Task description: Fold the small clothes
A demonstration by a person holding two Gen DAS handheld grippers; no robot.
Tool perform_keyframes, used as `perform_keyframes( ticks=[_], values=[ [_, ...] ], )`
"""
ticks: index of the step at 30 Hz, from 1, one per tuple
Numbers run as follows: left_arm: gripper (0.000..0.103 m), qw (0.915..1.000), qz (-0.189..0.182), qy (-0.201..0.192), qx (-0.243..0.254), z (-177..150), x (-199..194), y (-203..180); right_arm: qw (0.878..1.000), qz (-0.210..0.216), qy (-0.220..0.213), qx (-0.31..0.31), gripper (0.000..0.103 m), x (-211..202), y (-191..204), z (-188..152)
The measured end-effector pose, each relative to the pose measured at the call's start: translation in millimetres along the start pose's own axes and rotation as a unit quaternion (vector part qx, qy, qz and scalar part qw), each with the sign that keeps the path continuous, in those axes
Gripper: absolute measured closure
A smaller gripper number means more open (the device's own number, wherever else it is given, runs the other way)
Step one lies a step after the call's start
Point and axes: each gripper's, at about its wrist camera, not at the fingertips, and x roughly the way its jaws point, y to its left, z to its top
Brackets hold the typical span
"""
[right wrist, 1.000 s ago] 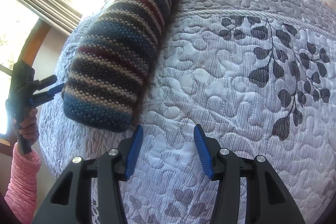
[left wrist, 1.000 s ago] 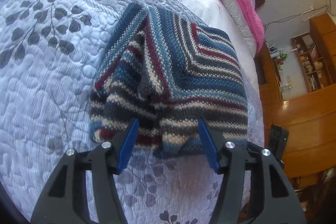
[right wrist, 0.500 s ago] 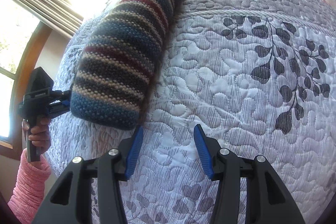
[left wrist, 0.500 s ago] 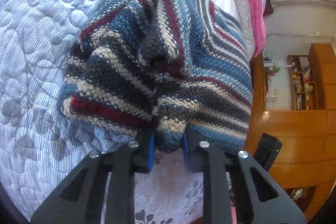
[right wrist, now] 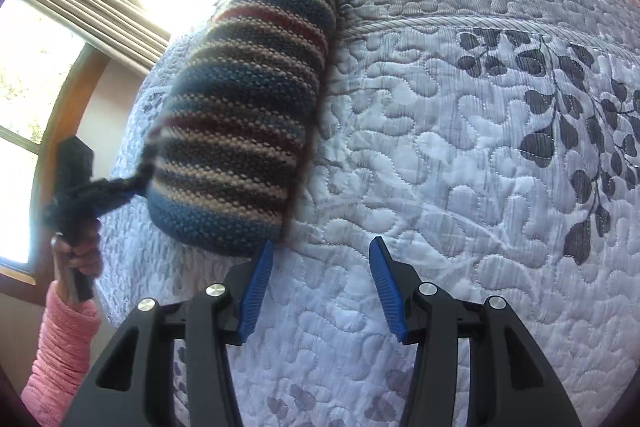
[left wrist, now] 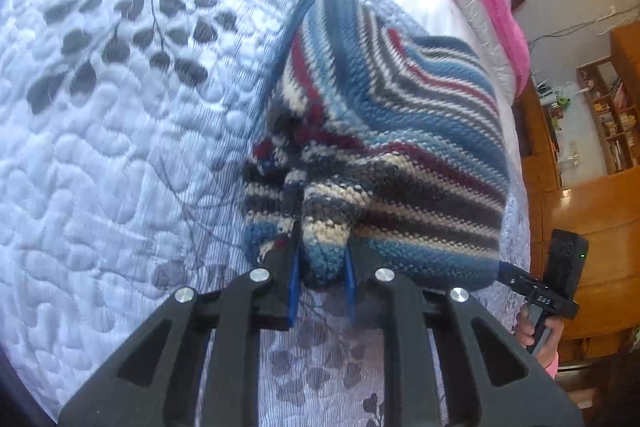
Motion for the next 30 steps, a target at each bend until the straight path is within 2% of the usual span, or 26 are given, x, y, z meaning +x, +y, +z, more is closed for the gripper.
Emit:
perform_keyframes(
  ticks=[1, 4, 6, 8, 9, 11, 12, 14, 16, 22, 24, 26, 30],
  values=[
    [0.086, 1.0000, -0.002, 0.002, -0.004, -1.8, 7.4, 1.5, 1.000, 0.016, -0.003, 0.007, 0.050, -0.1, 2.6, 2.9],
    [0.085, 1.0000, 0.002, -0.009, -0.001, -5.0, 13.4, -3.4, 0.998, 0.065, -0.009, 0.027, 0.037, 2.0, 13.7, 14.7],
    [0.085, 0.9998, 0.009, -0.014, 0.006, -5.6, 10.6, -6.9, 0.998, 0.062, -0.002, 0.024, 0.033, 9.9, 24.5, 21.6],
    [0.085, 0.9998, 0.009, -0.018, 0.008, -4.6, 5.7, -10.7, 0.999, 0.048, 0.006, 0.015, 0.033, 20.3, 35.3, 26.4],
    [0.084, 0.9997, 0.009, -0.020, 0.012, -3.7, 2.7, -11.3, 0.999, 0.038, 0.012, 0.014, 0.040, 26.3, 39.0, 27.5],
    [0.082, 0.9993, 0.012, -0.027, 0.024, -2.2, -3.8, -14.5, 0.999, 0.045, 0.026, 0.012, 0.066, 35.6, 40.5, 25.5],
    [0.081, 0.9991, 0.015, -0.027, 0.029, -2.0, -4.4, -16.2, 0.999, 0.030, 0.029, 0.005, 0.073, 37.6, 41.4, 23.3],
    [0.074, 0.9991, 0.018, -0.020, 0.033, -3.9, -1.9, -14.2, 0.999, -0.011, 0.036, -0.023, 0.077, 40.5, 43.5, 14.9],
    [0.073, 0.9992, 0.020, -0.007, 0.034, -3.6, 8.6, -11.4, 0.998, -0.030, 0.046, -0.025, 0.079, 44.5, 40.4, 7.8],
    [0.071, 0.9997, 0.008, -0.006, 0.020, -5.3, 17.0, -4.7, 0.997, -0.034, 0.064, -0.009, 0.077, 57.5, 30.5, 7.3],
    [0.065, 0.9998, -0.005, -0.001, 0.018, -6.0, 8.1, -4.9, 0.997, -0.029, 0.064, -0.017, 0.070, 56.8, 34.1, 11.0],
    [0.045, 0.9994, -0.032, 0.000, 0.014, -5.6, -8.8, -1.9, 0.998, -0.020, 0.059, -0.022, 0.058, 44.1, 32.2, 14.2],
    [0.039, 0.9965, -0.076, -0.033, 0.011, 6.1, -46.0, 2.1, 0.999, -0.021, 0.025, -0.040, 0.054, 11.5, 30.9, 27.5]
  ],
)
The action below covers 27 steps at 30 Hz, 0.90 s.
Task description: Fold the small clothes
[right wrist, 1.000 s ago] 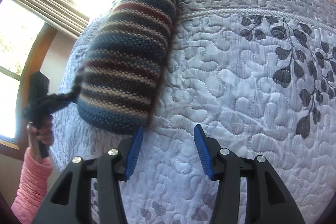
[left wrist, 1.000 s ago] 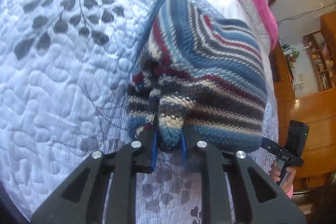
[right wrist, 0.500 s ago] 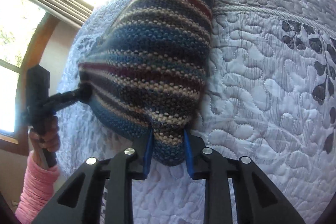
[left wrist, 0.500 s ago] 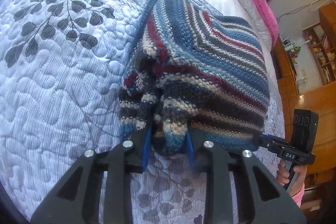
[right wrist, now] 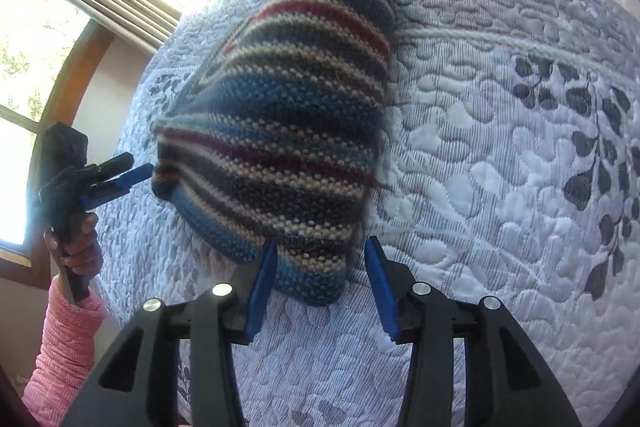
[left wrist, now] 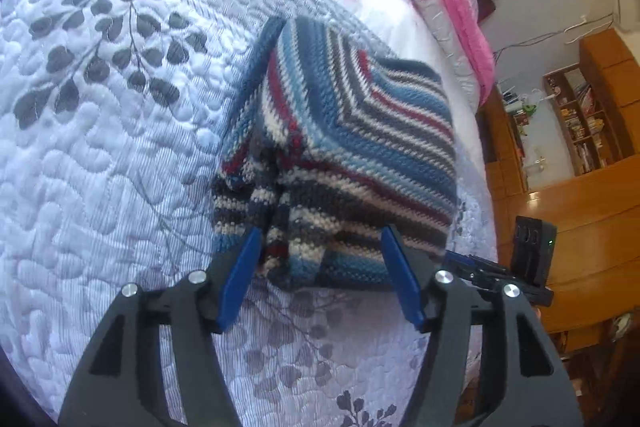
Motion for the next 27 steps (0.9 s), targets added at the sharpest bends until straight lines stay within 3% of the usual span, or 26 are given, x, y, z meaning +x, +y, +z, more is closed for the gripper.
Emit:
perform_keyframes(
  ticks=[3, 9, 10, 11, 14, 15, 18, 20, 24, 25, 27],
  values=[
    [0.038, 0.9994, 0.013, -0.025, -0.022, 30.0, -3.7, 0.3, 1.000, -0.009, -0.014, -0.001, 0.050, -8.0, 5.6, 16.1],
    [0.039, 0.9969, 0.062, -0.006, -0.049, 84.5, 45.8, -0.8, 0.999, -0.045, -0.020, -0.017, 0.050, 5.3, 19.5, 37.0],
    [0.043, 0.9965, 0.067, -0.002, -0.050, 89.2, 53.6, -0.2, 0.998, -0.049, -0.019, -0.019, 0.050, 8.9, 20.7, 38.1],
    [0.058, 0.9963, 0.069, 0.001, -0.051, 94.0, 61.5, 1.1, 0.998, -0.049, -0.018, -0.019, 0.050, 13.9, 22.0, 38.9],
    [0.089, 0.9951, 0.094, 0.001, -0.031, 95.9, 72.6, -6.2, 0.999, -0.047, -0.019, -0.018, 0.050, 24.0, 24.4, 38.9],
    [0.090, 0.9955, 0.093, -0.006, -0.016, 95.8, 71.0, -8.9, 0.999, -0.047, -0.020, -0.018, 0.049, 25.2, 23.7, 38.7],
    [0.091, 0.9943, 0.102, -0.026, -0.019, 96.1, 66.1, -1.2, 0.998, -0.047, -0.022, -0.017, 0.045, 26.8, 18.4, 35.9],
    [0.090, 0.9933, 0.109, -0.018, -0.032, 95.4, 70.6, 11.2, 0.999, -0.044, -0.020, -0.011, 0.045, 29.8, 15.7, 34.6],
    [0.087, 0.9928, 0.119, -0.003, -0.013, 91.0, 72.7, 9.8, 0.998, -0.053, -0.018, -0.017, 0.045, 32.6, 18.2, 35.8],
    [0.084, 0.9937, 0.111, 0.004, -0.014, 91.2, 69.3, 8.1, 0.998, -0.054, -0.018, -0.018, 0.045, 31.7, 19.1, 36.9],
    [0.066, 0.9954, 0.094, 0.007, -0.017, 90.5, 58.3, 5.5, 0.998, -0.052, -0.022, -0.024, 0.044, 28.1, 21.8, 38.0]
  ],
)
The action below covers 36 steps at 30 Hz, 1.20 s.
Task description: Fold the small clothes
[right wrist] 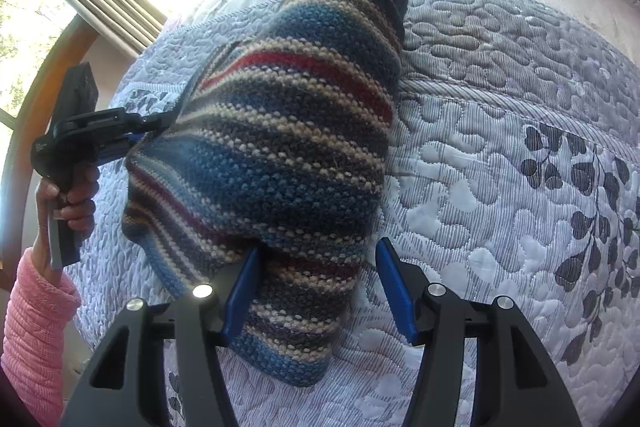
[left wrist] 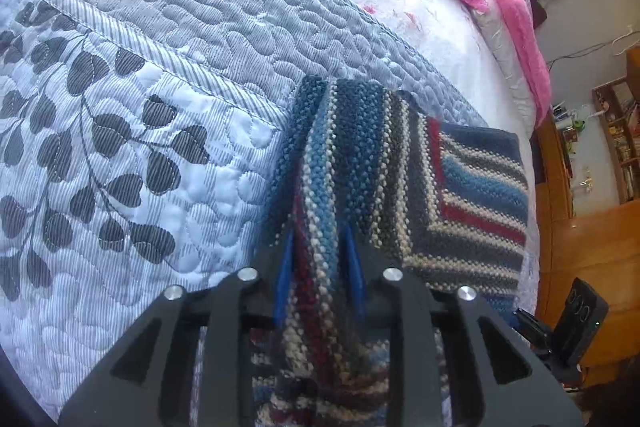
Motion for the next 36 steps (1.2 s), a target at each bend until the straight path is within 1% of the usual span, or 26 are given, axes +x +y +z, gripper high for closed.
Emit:
perform_keyframes(
  ticks=[1, 2, 3, 4, 5, 6, 7, 9, 12, 14, 17, 19, 23, 26, 27, 28, 29, 30, 31, 32, 33, 36],
  values=[
    [0.044, 0.9999, -0.015, 0.001, 0.007, -1.3, -5.4, -0.3, 1.000, 0.003, -0.002, 0.000, 0.044, -2.9, 0.1, 0.3],
    [0.027, 0.9995, -0.026, 0.004, 0.018, -3.4, -9.7, 0.3, 1.000, 0.008, -0.005, 0.002, 0.042, -5.7, -0.5, 0.8],
    [0.027, 0.9992, -0.028, 0.006, 0.028, -5.2, -12.0, 1.0, 1.000, 0.015, -0.008, 0.006, 0.038, -8.5, -1.6, 1.4],
    [0.027, 0.9991, -0.022, 0.009, 0.037, -6.9, -12.3, 2.5, 1.000, 0.023, -0.012, 0.010, 0.036, -11.8, -3.5, 1.3],
    [0.027, 0.9990, -0.017, 0.012, 0.039, -8.2, -11.0, 5.5, 0.999, 0.030, -0.015, 0.013, 0.034, -14.1, -4.9, 1.6],
    [0.027, 0.9990, -0.023, 0.016, 0.035, -8.8, -8.8, 9.5, 0.999, 0.035, -0.016, 0.016, 0.033, -15.3, -5.6, 2.9],
    [0.027, 0.9987, -0.036, 0.022, 0.027, -8.9, -5.6, 14.6, 0.999, 0.040, -0.017, 0.018, 0.032, -16.1, -5.9, 4.5],
    [0.027, 0.9973, -0.062, 0.036, 0.013, -8.8, 3.9, 21.5, 0.998, 0.051, -0.020, 0.023, 0.025, -16.4, -7.2, 8.7],
    [0.027, 0.9961, -0.064, 0.060, 0.012, -10.0, 25.7, 21.4, 0.997, 0.071, -0.018, 0.034, 0.019, -12.6, -8.8, 16.7],
    [0.022, 0.9953, -0.072, 0.063, 0.013, -10.8, 36.3, 22.8, 0.996, 0.074, -0.015, 0.042, 0.019, -7.6, -11.8, 20.4],
    [0.020, 0.9919, -0.107, 0.069, 0.005, -8.5, 44.1, 24.3, 0.994, 0.092, -0.006, 0.054, 0.016, 3.7, -19.6, 25.2],
    [0.018, 0.9891, -0.124, 0.077, 0.013, -9.5, 48.9, 20.1, 0.992, 0.107, -0.002, 0.067, 0.012, 14.0, -24.8, 29.3],
    [0.012, 0.9858, -0.131, 0.088, 0.056, -16.0, 57.1, 6.8, 0.986, 0.138, -0.002, 0.092, 0.005, 33.7, -34.4, 37.2],
    [0.013, 0.9860, -0.131, 0.087, 0.054, -16.5, 62.0, 3.9, 0.982, 0.155, 0.005, 0.106, 0.005, 51.3, -36.8, 39.6],
    [0.016, 0.9870, -0.126, 0.083, 0.055, -17.2, 62.4, 2.6, 0.980, 0.165, 0.005, 0.113, 0.010, 55.4, -38.4, 38.6],
    [0.032, 0.9884, -0.116, 0.078, 0.061, -19.0, 62.0, 1.1, 0.979, 0.166, 0.001, 0.120, 0.013, 57.0, -39.7, 37.4],
    [0.041, 0.9890, -0.110, 0.075, 0.065, -21.1, 62.1, -1.9, 0.978, 0.168, -0.005, 0.121, 0.021, 55.3, -40.2, 35.6],
    [0.045, 0.9887, -0.114, 0.073, 0.065, -23.7, 59.6, -1.5, 0.978, 0.173, -0.009, 0.120, 0.029, 51.4, -41.6, 33.1],
    [0.049, 0.9882, -0.121, 0.069, 0.064, -25.8, 57.5, -3.0, 0.976, 0.180, -0.012, 0.119, 0.032, 47.2, -42.3, 31.0],
    [0.052, 0.9879, -0.126, 0.065, 0.063, -28.0, 54.8, -4.9, 0.975, 0.186, -0.013, 0.119, 0.037, 42.3, -42.7, 29.0],
    [0.053, 0.9876, -0.132, 0.060, 0.061, -30.4, 51.9, -6.5, 0.975, 0.189, -0.014, 0.116, 0.038, 35.8, -43.4, 26.6],
    [0.056, 0.9853, -0.152, 0.050, 0.059, -43.5, 41.9, -16.6, 0.978, 0.186, -0.022, 0.094, 0.039, 12.9, -39.2, 19.3]
  ],
)
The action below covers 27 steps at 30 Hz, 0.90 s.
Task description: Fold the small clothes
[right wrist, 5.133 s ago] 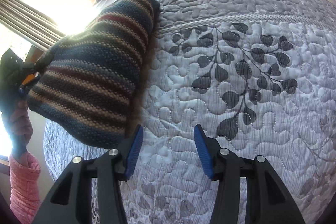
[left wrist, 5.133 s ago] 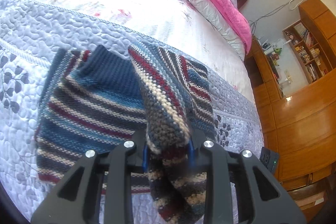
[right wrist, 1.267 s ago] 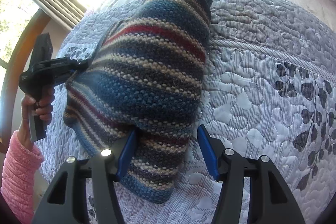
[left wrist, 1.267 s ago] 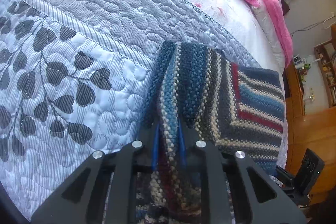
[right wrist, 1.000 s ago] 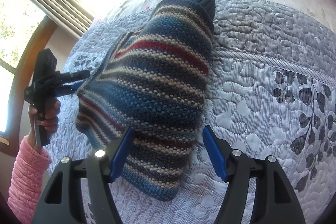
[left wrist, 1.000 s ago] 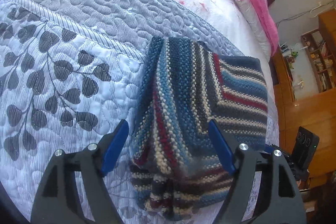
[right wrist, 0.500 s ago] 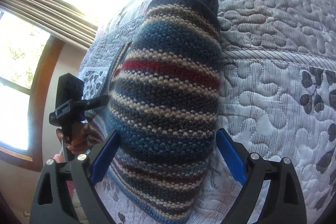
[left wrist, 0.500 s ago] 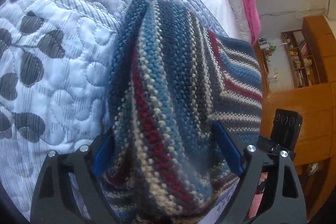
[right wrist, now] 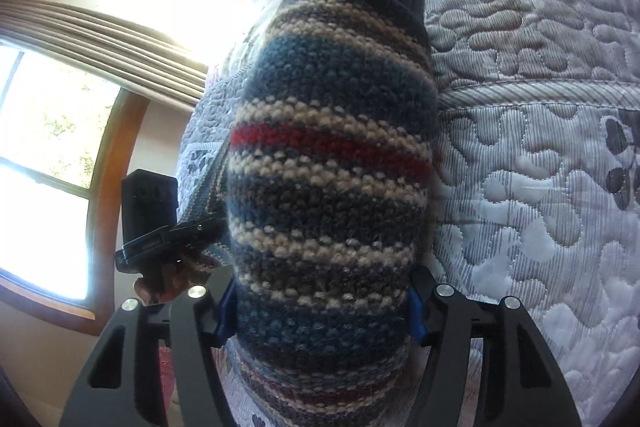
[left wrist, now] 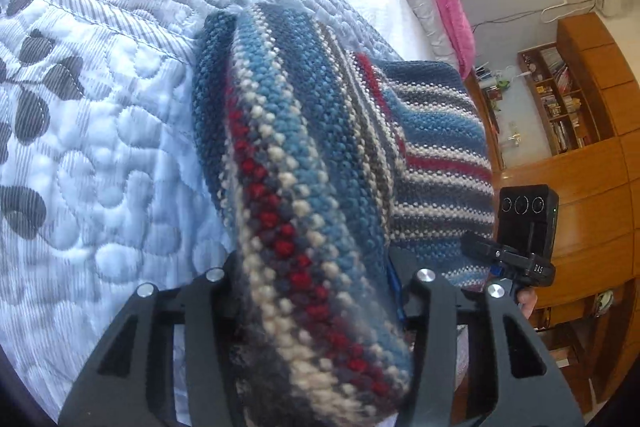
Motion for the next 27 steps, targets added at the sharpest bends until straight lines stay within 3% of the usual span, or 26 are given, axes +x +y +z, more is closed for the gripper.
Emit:
perform_keyframes(
  ticks=[8, 16, 21, 23, 27],
  values=[
    [0.058, 0.9982, -0.057, -0.002, 0.016, -62.5, 1.6, -73.4, 0.999, 0.007, -0.003, -0.033, 0.039, -96.6, -12.1, -54.2],
    [0.059, 0.9959, -0.052, 0.021, 0.071, -160.4, 31.7, -155.6, 1.000, -0.003, -0.002, -0.015, 0.039, -190.5, -65.8, -142.9],
    [0.061, 0.9959, -0.009, 0.037, 0.082, -195.2, 66.8, -156.1, 0.998, -0.024, 0.005, 0.055, 0.038, -194.1, -125.3, -190.5],
    [0.060, 0.9956, 0.009, 0.033, 0.087, -197.1, 78.0, -149.0, 0.997, -0.011, -0.011, 0.076, 0.038, -190.0, -142.7, -201.7],
    [0.058, 0.9969, 0.021, 0.026, 0.071, -195.4, 84.7, -129.7, 0.997, -0.031, -0.030, 0.069, 0.034, -191.9, -150.6, -214.9]
  ],
)
